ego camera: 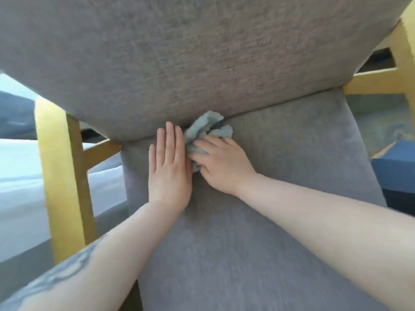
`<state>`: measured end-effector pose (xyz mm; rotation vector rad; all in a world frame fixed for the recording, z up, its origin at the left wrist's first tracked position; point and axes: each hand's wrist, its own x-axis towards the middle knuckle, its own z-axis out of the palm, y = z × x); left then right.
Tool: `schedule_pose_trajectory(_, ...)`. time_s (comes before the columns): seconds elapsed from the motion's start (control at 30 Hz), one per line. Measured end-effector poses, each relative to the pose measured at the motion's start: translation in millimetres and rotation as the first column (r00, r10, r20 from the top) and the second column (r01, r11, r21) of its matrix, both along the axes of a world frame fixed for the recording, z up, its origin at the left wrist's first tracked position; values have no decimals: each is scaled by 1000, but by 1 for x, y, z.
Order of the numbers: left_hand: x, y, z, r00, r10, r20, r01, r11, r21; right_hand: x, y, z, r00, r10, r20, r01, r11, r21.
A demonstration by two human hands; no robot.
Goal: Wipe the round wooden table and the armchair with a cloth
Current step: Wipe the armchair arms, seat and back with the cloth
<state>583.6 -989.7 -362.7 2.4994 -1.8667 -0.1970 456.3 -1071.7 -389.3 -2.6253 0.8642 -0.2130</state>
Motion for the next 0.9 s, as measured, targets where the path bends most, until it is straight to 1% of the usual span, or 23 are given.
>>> schedule_pose_trajectory(0.03,-7,17,-6,994,88,-61,-83,993,80,-5,-6,-4,995,103,7,-102,993,-55)
schedule_pose_trajectory(0.07,-15,33,-10,977,180,-114,-160,973,168,-13,-14,-9,995,96,6,-96,992,-81)
schedule_pose_trajectory(0.1,-22,47,-14,956,251,-149,-214,950,227,-21,-23,-11,1000,-29,11,30,996,-82)
schedule_pose_trajectory(0.17,-35,67,-17,935,308,-177,-267,938,220,-23,-21,-8,928,-371,26,370,928,28)
schedule_pose_trajectory(0.2,-42,76,-19,926,329,-186,-292,935,201,-13,-6,-3,896,-444,2,442,893,81)
schedule_pose_trajectory(0.23,-47,85,-19,909,376,-182,-339,919,202,1,15,1,913,-408,-9,407,907,108)
schedule_pose_trajectory(0.3,-59,110,-19,868,474,-150,-442,874,200,16,65,6,996,1,90,-15,988,151)
schedule_pose_trajectory(0.37,-71,140,-19,836,535,-125,-512,841,174,14,69,6,886,447,125,-459,883,98)
schedule_pose_trajectory(0.4,-75,152,-19,818,564,-114,-540,821,184,18,54,3,856,510,82,-516,853,79)
schedule_pose_trajectory(0.43,-79,161,-19,796,595,-111,-569,799,193,27,43,-2,915,402,36,-404,912,69)
schedule_pose_trajectory(0.47,-81,166,-20,769,631,-107,-606,771,193,37,39,-5,982,187,-6,-186,980,68)
schedule_pose_trajectory(0.5,-80,167,-19,734,670,-107,-648,740,181,50,49,-4,999,-43,-27,45,996,78)
schedule_pose_trajectory(0.53,-78,165,-20,701,705,-107,-686,707,171,63,68,-4,990,-136,-24,137,987,81)
schedule_pose_trajectory(0.57,-75,162,-20,674,731,-108,-712,682,167,74,89,-3,999,-54,2,54,995,86)
schedule_pose_trajectory(0.6,-70,159,-21,661,743,-107,-726,669,160,78,105,-4,984,173,42,-176,979,104)
schedule_pose_trajectory(0.63,-63,157,-21,665,739,-108,-724,673,151,78,107,-5,891,449,69,-454,885,100)
schedule_pose_trajectory(0.67,-55,157,-21,683,721,-117,-706,693,146,79,91,-7,770,635,62,-638,767,68)
schedule_pose_trajectory(0.7,-47,158,-23,706,695,-137,-680,719,145,84,67,-12,728,684,49,-685,728,13)
schedule_pose_trajectory(0.73,-39,158,-25,728,668,-156,-654,744,135,91,46,-15,795,606,29,-607,795,-1)
schedule_pose_trajectory(0.8,-28,154,-27,749,641,-169,-631,767,116,102,30,-12,993,115,35,-118,988,100)
schedule_pose_trajectory(0.83,-25,150,-26,743,645,-178,-633,764,123,105,45,-12,993,-113,23,108,985,137)
schedule_pose_trajectory(0.87,-24,145,-22,734,652,-191,-639,758,130,104,68,-10,985,-170,18,166,976,140)
schedule_pose_trajectory(0.9,-23,141,-16,726,651,-222,-636,758,144,98,89,-3,995,-101,18,97,980,172)
